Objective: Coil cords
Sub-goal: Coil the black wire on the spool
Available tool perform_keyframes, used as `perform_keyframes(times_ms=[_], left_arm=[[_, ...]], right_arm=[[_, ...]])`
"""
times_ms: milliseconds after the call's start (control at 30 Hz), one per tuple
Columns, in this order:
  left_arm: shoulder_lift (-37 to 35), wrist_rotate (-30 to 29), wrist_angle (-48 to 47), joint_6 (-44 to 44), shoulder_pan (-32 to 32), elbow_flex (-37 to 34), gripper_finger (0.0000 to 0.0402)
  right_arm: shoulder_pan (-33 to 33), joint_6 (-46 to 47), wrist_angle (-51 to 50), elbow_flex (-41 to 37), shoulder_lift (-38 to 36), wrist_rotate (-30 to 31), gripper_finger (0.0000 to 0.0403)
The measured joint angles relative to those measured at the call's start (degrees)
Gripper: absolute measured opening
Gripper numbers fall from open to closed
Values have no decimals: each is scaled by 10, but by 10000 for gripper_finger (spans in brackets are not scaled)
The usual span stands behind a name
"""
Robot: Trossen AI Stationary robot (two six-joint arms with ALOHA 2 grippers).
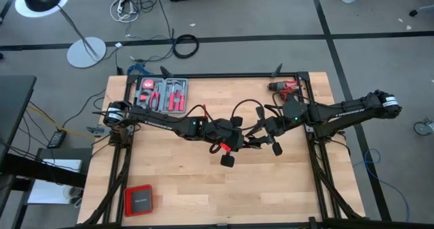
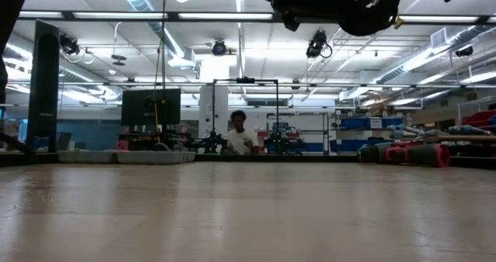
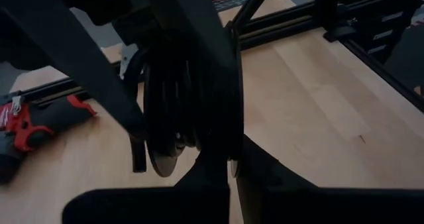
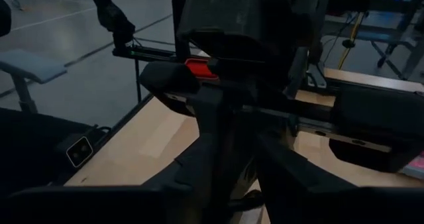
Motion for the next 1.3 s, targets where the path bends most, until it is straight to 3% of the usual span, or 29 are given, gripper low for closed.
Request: perform_keyframes(times_ms=[367,700,967,1300], left_arm=[[0,-13,39,-29,-22,-34,7],[0,-31,145,-64,-37,-124,7],[0,-28,249,-71,-39,-204,7],[-2,-24,243,-72,-37,-221,7]], right_arm=[[-1,61,-12,-6,20,-39,100],[15,94,191,-86,94,-43,99],[12,79,303,-94,192,-70,98],[-24,120,355,-96,231,-121,98]])
